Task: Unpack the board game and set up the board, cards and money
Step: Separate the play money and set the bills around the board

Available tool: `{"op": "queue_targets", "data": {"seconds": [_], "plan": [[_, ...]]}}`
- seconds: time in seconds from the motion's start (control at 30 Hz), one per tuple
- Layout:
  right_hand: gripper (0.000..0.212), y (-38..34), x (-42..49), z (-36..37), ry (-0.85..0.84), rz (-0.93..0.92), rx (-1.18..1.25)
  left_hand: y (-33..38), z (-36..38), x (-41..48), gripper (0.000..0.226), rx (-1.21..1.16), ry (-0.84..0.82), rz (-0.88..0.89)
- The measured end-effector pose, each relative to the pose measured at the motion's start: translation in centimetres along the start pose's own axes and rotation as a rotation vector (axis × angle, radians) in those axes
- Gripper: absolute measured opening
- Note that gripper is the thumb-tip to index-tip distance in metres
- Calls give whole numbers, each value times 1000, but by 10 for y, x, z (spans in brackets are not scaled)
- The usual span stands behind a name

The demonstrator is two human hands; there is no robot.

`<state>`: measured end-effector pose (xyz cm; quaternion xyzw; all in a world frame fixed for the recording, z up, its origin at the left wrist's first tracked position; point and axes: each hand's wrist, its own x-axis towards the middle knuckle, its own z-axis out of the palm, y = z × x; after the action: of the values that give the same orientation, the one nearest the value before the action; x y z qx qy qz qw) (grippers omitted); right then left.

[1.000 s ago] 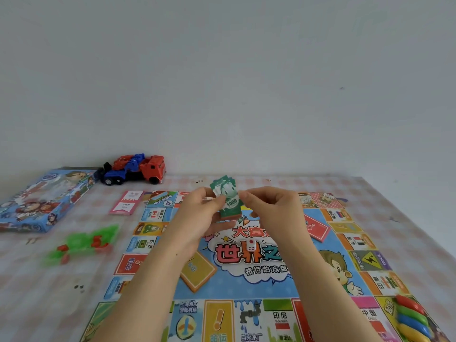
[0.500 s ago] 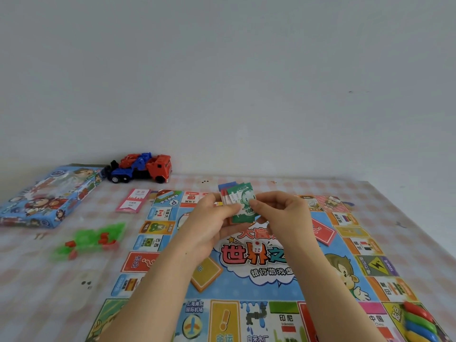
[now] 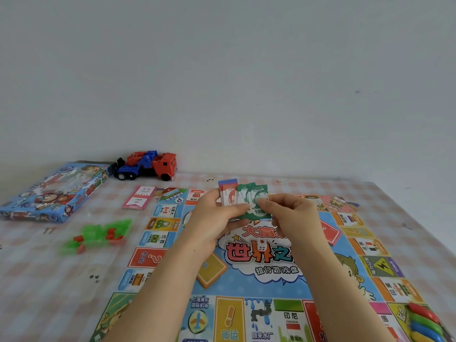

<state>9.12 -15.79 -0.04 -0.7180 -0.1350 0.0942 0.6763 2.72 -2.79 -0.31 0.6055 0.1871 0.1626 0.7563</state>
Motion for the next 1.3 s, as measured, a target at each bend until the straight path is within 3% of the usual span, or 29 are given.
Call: {"op": "queue_targets", "data": {"seconds": [0.2, 0.4, 0.7, 0.9, 1.1, 1.3], "plan": [[9, 2, 0, 2, -44, -4, -32, -1, -2, 1, 34, 59, 38, 19], [12, 4, 2, 1, -10, 6, -15, 0, -2, 0, 32, -35, 29, -24], [10, 3, 2, 1, -27, 16, 19, 0, -4, 3, 51, -28, 80, 1], [9, 4, 3, 0, -6, 19, 22, 0, -3, 3, 32, -140, 63, -39], [9, 4, 2, 1, -29, 20, 45, -1, -5, 4, 42, -80, 95, -8], [8, 6, 4, 2, -45, 23, 50, -1, -3, 3, 29, -108, 84, -14]]}}
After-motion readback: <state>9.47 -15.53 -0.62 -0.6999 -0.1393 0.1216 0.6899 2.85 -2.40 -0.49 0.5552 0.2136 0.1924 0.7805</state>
